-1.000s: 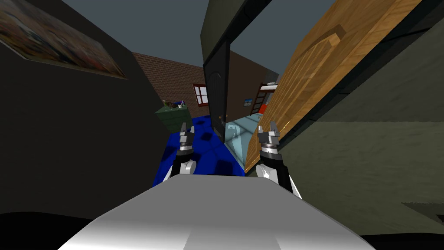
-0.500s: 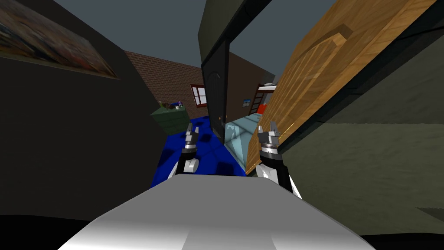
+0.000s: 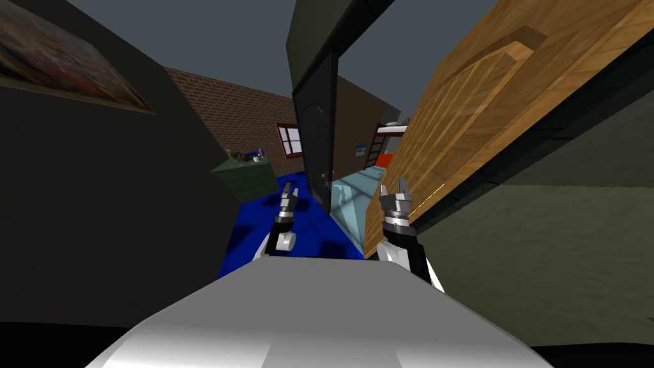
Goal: Push the door open
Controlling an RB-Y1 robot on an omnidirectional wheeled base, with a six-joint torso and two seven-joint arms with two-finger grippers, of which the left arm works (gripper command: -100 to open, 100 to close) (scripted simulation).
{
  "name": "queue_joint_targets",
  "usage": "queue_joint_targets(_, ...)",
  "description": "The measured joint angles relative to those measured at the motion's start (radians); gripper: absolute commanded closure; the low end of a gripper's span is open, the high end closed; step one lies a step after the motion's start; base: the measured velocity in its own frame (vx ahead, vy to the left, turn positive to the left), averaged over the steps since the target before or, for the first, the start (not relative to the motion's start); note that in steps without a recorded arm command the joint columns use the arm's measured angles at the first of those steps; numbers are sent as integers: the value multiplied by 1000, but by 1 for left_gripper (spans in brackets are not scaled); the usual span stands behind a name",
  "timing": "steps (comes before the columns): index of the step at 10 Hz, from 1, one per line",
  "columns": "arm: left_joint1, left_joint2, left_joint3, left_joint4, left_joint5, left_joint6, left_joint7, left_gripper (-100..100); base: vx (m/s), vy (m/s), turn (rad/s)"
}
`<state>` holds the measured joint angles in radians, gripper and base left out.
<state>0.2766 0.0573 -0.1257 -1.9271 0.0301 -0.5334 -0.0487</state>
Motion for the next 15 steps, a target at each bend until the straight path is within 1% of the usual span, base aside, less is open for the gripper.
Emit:
queue_joint_targets(1,-8,3,0,14,0,1,4,-100,53,40,-27)
queue_joint_targets(2,-17,7,-3,38,-1,-7,9,-100,70,61,-92)
queue_joint_targets(3,-35,9,-6,67,-1,-11,15,-100,75,79,-107)
queue_joint_targets(4,-49,13,-10,86,-3,-6,21,-100,77,81,-90)
queue_joint_targets(6,-81,15,-22,143,-7,-9,32,-100,88,102,-90)
queue_joint_targets(7,-94,21,-25,164,-8,-6,40,-100,103,99,-83)
queue_joint_targets(8,-109,22,-32,191,-10,-6,46,-100,87,117,-87)
queue_joint_targets(9,-137,21,-34,221,-12,0,52,-100,79,103,-90)
queue_joint_targets(10,-151,25,-39,241,-13,6,59,-100,67,87,-87)
queue_joint_targets(12,-183,29,-49,300,-16,2,73,-100,80,96,-90)
queue_joint_targets(15,-235,36,-63,377,-20,10,96,-100,80,107,-96)
